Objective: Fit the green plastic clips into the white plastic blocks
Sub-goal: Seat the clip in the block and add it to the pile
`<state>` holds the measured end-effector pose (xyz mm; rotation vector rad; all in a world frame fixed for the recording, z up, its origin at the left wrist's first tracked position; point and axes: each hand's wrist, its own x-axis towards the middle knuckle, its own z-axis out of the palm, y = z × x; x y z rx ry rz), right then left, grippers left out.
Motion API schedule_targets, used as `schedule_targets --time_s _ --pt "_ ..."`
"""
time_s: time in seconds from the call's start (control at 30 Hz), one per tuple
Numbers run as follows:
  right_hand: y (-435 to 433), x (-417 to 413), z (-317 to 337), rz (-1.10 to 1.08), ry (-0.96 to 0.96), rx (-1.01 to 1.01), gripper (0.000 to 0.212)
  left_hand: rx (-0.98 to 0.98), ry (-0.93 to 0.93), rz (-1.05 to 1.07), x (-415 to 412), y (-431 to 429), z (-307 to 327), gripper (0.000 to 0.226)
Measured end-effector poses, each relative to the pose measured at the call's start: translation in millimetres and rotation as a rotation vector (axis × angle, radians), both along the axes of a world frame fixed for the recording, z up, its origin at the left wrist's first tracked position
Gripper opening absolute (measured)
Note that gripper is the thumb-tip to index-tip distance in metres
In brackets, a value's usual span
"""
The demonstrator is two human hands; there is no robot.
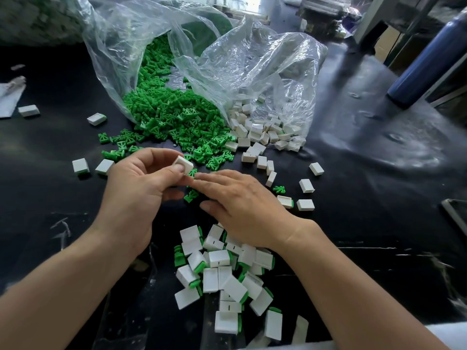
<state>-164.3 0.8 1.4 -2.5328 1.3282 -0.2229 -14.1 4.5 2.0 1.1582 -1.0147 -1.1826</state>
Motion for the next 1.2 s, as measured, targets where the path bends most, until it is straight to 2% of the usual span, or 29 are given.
schedule_targets --time_s 0.17,0.33,0.53,0.6,0.7,0.87,0.97,1.2 --pt "1 -4 3 -0.108 -0.11 -0.08 0.026 0.002 -0.007 -0.001 -1 1 1 0.017" --pt "2 2 2 -0.149 -0.1 -0.081 0.036 0.011 -0.016 -0.004 -2 2 2 0.017" --pt "2 2 1 -0.164 -0.131 -0.115 0.016 0.022 -0.02 0.001 -2 1 2 0.019" --pt "1 -1 0 -0.187 -0.203 -0.093 0.015 0.021 -0.007 -0.002 -2 1 2 0.024" --pt "-1 -7 4 -0.295 -0.433 -0.017 0.012 0.023 0.034 -0.033 -2 2 4 0.027" --pt "-2 -14 9 -0.424 -0.719 0.119 0.01 0.067 0.119 -0.084 -4 4 4 0.018" --pt "0 -15 11 -0.392 -0.773 0.152 0.021 0.099 0.137 -0.157 -5 6 5 0.01" --pt "4 -14 17 -0.383 -0.774 0.135 0.022 0.122 0.113 -0.233 -9 10 8 0.022"
